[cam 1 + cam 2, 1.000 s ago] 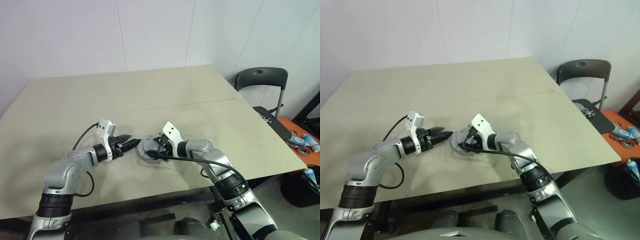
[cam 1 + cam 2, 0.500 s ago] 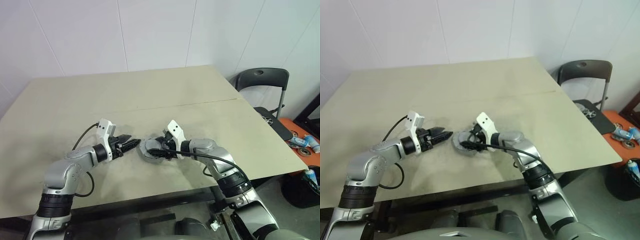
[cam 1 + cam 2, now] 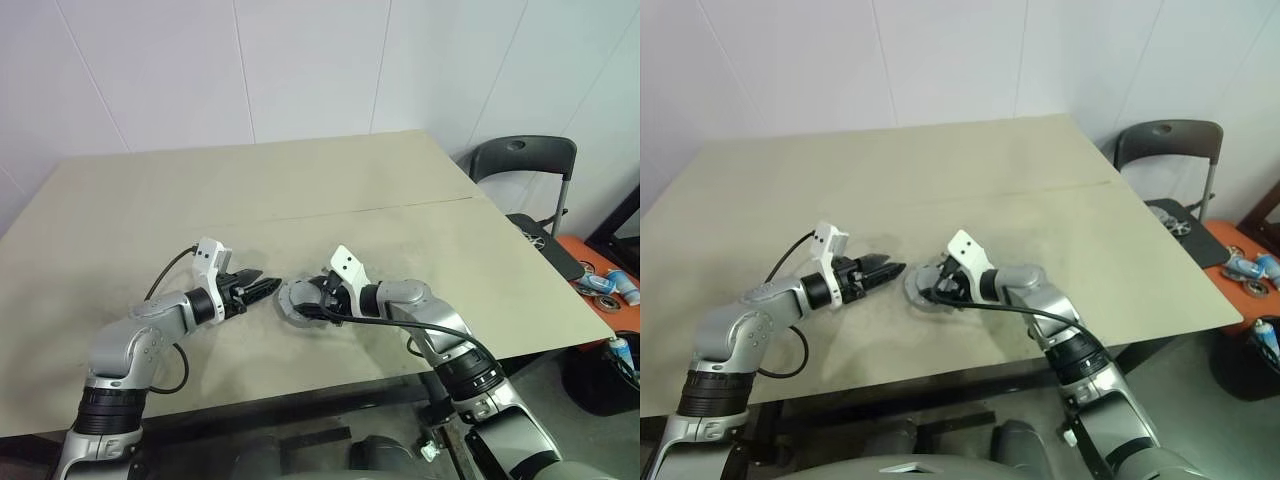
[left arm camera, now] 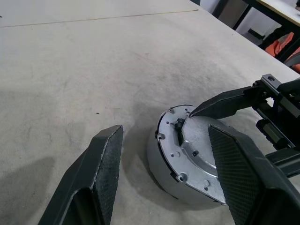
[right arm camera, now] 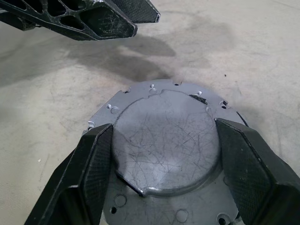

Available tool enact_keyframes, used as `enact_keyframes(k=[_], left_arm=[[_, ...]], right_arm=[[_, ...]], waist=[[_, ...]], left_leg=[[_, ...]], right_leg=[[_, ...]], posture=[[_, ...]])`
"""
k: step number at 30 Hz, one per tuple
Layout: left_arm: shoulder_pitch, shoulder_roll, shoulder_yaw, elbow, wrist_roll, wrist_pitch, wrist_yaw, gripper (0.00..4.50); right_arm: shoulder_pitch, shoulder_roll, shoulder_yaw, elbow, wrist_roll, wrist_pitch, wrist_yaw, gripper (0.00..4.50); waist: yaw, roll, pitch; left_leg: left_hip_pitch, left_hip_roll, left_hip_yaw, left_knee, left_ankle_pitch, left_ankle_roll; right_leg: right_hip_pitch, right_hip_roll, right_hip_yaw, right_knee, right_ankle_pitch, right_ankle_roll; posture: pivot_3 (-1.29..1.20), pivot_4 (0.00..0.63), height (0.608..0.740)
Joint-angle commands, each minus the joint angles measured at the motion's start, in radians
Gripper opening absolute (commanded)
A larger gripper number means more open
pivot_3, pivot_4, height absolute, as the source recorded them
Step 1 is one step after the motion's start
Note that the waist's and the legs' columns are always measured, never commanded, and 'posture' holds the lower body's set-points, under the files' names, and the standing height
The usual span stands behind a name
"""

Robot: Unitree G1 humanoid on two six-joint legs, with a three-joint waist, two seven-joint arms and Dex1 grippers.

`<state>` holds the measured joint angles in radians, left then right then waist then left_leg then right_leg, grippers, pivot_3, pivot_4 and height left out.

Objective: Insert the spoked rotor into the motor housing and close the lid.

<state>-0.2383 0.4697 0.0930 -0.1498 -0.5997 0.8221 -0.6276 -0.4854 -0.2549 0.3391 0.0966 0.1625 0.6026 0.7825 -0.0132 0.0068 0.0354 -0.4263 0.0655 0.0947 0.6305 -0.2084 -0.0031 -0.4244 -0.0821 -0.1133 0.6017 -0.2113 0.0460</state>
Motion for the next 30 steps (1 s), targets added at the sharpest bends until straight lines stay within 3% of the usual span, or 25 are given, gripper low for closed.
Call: enact_keyframes(k=[1,24,30], left_arm=[[-0.009,0.003,0.012,-0.032,-0.004,-0.012,0.001,3.07],[-0.019,-0.009,0.013,-0.031,-0.006,-0.014,0.009,3.07],[-0.015,-0.017,0.014,-0.037,-0.006,-0.014,0.018,3.07]], right_arm=[[0.008,-0.005,0.008,0.037,-0.016,-0.006,-0.003,3.03],[0.011,0.008,0.013,0.181,-0.062,-0.044,-0.064,3.03],[0.013,-0.038,0.03,0.153,-0.041,-0.015,0.014,3.03]], waist=[[0.0,0.0,0.0],[0.0,-0.001,-0.002],[0.002,0.005,-0.004]], left_leg=[[0.0,0.0,0.0,0.0,0.0,0.0],[0.003,0.001,-0.003,-0.001,0.0,0.0],[-0.001,0.006,-0.006,-0.005,0.0,0.0]], right_leg=[[0.0,0.0,0.0,0.0,0.0,0.0],[0.003,0.001,-0.001,-0.003,0.007,-0.001],[0.009,0.004,-0.003,-0.015,0.016,-0.001]], posture=[[0.0,0.0,0.74],[0.0,0.0,0.74],[0.0,0.0,0.74]])
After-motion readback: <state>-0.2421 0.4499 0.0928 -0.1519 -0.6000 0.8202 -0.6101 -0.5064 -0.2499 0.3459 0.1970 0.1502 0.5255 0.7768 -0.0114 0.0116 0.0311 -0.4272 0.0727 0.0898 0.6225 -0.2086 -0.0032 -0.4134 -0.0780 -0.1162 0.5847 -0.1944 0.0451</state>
